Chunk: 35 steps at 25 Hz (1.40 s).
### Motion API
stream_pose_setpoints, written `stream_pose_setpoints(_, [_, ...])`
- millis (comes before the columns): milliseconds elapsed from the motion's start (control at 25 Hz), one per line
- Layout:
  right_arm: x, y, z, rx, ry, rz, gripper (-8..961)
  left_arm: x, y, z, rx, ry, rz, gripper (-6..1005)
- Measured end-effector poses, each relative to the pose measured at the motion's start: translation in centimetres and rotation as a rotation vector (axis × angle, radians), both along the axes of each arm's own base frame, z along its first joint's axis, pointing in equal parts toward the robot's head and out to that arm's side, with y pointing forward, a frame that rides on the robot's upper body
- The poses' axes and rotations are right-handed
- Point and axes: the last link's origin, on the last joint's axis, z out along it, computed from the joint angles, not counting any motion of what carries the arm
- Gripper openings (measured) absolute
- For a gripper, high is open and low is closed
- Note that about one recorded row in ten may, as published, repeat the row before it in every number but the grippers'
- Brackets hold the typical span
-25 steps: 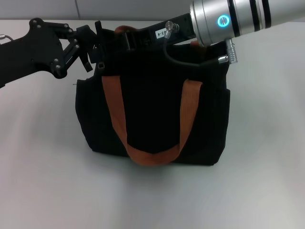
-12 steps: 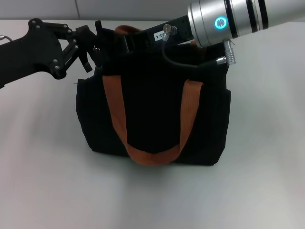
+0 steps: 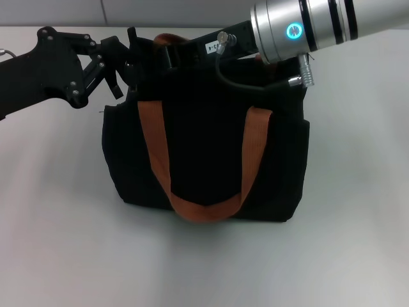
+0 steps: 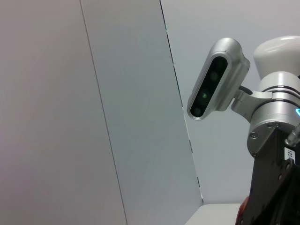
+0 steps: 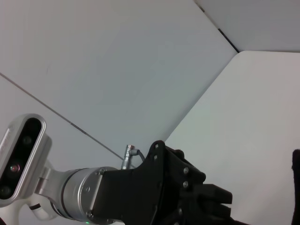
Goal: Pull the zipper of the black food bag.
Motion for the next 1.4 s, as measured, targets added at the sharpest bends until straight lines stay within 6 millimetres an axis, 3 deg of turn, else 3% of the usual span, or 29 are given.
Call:
stream_pose_setpoints(520, [-0.4,0.1,-0.2,0.018,-0.01,0.026,62,0.0,0.0,-0.1,-0.001,-0.001,-0.001,34])
stream_pose_setpoints(640, [-0.5,0.1,-0.1,0.022,-0.008,0.03,-1,0.0,0.0,0.0,0.0,-0.001,0.001,34])
stream_pose_setpoints(1400, [0.0,0.2,1.3,0.051,-0.071,-0.011,-1,-0.6,-0.2,0.6,0.022,-0.017,0.03,35])
